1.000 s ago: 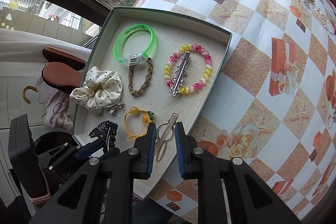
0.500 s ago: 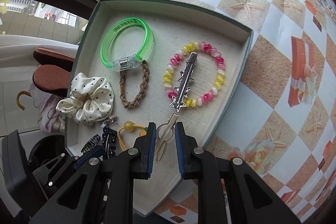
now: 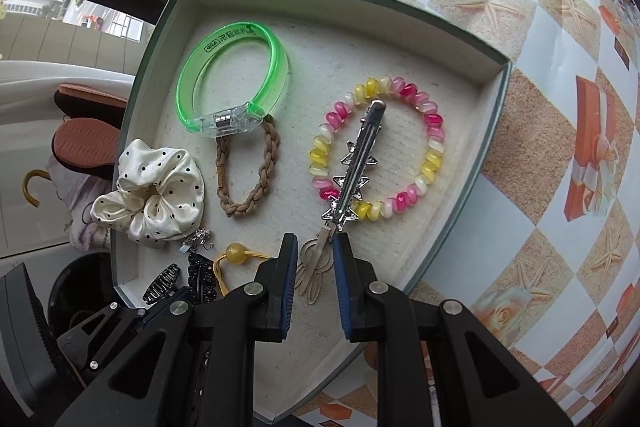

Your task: Organize jewelry

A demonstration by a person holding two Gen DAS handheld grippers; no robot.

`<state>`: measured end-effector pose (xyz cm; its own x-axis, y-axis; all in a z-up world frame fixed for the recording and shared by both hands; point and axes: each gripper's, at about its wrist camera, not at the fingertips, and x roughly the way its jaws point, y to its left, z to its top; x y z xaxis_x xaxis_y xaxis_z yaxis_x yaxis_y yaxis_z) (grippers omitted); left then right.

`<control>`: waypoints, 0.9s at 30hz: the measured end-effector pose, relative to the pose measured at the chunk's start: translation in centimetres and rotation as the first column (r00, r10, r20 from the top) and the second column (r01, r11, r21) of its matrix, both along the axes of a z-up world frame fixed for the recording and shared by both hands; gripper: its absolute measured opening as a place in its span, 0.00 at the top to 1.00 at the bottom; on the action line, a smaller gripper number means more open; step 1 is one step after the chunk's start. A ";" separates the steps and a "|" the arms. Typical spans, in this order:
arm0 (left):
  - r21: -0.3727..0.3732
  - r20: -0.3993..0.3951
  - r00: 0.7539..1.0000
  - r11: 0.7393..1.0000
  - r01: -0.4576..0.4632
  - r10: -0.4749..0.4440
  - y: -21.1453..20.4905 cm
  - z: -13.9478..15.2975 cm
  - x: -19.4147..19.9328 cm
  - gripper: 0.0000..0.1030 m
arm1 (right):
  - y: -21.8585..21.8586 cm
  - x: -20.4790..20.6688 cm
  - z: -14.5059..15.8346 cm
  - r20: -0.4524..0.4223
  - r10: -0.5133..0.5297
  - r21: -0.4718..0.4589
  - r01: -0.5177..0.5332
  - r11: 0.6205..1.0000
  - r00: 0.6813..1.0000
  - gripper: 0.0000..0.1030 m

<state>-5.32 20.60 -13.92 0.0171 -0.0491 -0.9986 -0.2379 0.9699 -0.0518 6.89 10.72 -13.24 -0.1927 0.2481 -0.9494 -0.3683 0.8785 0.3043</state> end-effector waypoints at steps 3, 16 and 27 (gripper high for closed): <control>0.001 -0.001 1.000 1.000 -0.001 0.001 -0.2 0.3 0.2 0.67 | -0.8 0.7 0.9 -0.002 -0.018 0.022 0.018 1.000 1.000 0.69; 0.021 0.046 0.999 1.000 0.007 -0.008 -0.5 3.5 0.5 0.16 | -4.3 0.8 5.0 0.039 -0.087 0.063 0.084 0.994 0.995 0.59; 0.078 0.042 0.999 0.997 0.014 -0.017 -0.8 6.0 -0.4 0.00 | -6.2 -0.6 7.8 0.103 -0.076 0.031 0.073 0.997 0.992 0.37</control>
